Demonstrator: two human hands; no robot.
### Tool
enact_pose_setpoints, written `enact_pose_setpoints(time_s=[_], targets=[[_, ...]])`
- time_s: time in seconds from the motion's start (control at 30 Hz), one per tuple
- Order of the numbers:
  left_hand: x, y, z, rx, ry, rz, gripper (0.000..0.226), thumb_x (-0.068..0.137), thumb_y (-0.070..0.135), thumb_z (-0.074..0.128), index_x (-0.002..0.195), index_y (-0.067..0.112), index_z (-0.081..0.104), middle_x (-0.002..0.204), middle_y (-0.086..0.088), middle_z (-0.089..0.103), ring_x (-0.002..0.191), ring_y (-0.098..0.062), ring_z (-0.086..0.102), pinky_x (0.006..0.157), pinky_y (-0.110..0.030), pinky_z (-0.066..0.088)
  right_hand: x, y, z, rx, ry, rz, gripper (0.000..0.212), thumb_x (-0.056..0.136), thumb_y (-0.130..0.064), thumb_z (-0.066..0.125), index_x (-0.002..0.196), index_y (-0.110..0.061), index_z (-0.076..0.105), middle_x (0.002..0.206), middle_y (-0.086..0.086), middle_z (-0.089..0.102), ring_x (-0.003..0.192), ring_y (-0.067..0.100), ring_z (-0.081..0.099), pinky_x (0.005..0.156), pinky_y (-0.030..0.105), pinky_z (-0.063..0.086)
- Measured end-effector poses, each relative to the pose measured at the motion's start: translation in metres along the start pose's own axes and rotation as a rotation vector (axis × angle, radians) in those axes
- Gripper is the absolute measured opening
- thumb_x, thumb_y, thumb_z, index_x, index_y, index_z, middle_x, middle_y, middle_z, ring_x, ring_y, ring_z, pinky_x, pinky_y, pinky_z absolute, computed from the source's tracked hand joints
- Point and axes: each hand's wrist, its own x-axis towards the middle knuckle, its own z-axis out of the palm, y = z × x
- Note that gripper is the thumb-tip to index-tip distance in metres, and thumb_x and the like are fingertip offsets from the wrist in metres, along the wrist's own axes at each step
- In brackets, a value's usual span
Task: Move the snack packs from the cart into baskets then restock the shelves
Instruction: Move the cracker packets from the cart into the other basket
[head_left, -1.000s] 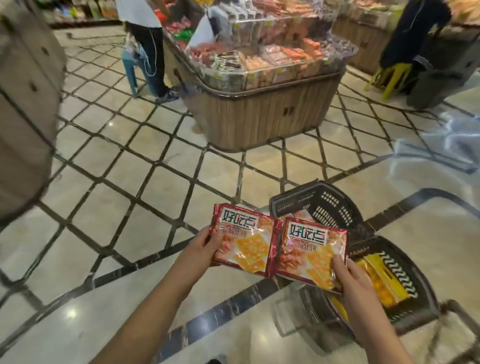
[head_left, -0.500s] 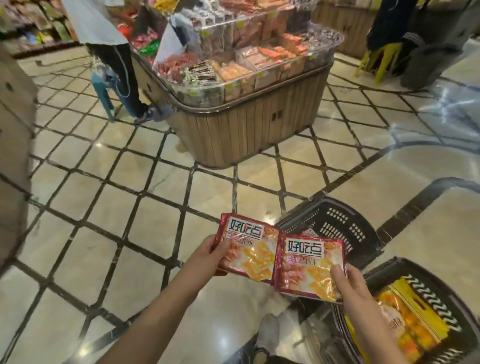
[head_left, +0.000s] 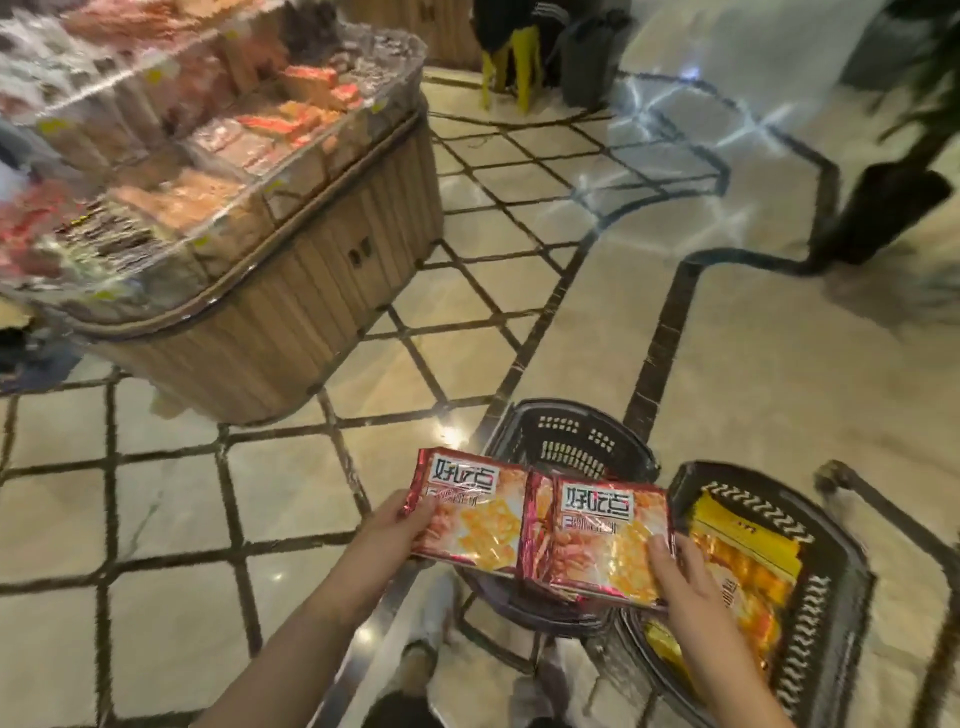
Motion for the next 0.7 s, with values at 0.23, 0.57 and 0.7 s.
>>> enact_pose_setpoints(time_s=[0.23, 0.57, 0.7], targets=[[0.110, 0.044, 0.009, 0.142, -0.204, -0.032, 0.021, 0.105, 0.031, 0.057, 0.120, 0.018, 0.062, 0.107, -0.003, 0.079, 0.094, -0.019, 0.078, 0.072, -0.025, 0.061, 0.031, -0.009, 0.027, 0.019, 0.316, 0.094, 0.064, 0.098, -0.056, 0.051, 0.153, -0.027, 0.035, 0.142, 0.002, 0.050, 0.119, 0.025, 0.054, 0.105, 0.048, 0.046], [0.236, 0.047, 0.040, 0.331, -0.291, -0.090, 0.016, 0.103, 0.034, 0.060, 0.114, 0.027, 0.069, 0.107, -0.004, 0.079, 0.095, -0.023, 0.077, 0.090, -0.049, 0.061, 0.120, -0.017, 0.074, 0.029, 0.421, 0.159, 0.046, 0.102, -0.043, 0.052, 0.145, -0.027, 0.043, 0.127, 0.000, 0.059, 0.101, 0.015, 0.058, 0.075, 0.028, 0.045], [0.296, -0.005, 0.069, 0.412, -0.184, -0.110, 0.015, 0.107, 0.039, 0.050, 0.107, 0.034, 0.064, 0.104, 0.004, 0.076, 0.098, -0.021, 0.074, 0.094, -0.046, 0.058, 0.192, 0.020, 0.085, -0.045, 0.456, 0.133, 0.040, 0.105, -0.038, 0.050, 0.142, -0.027, 0.046, 0.119, -0.003, 0.060, 0.106, 0.019, 0.058, 0.080, 0.030, 0.048]])
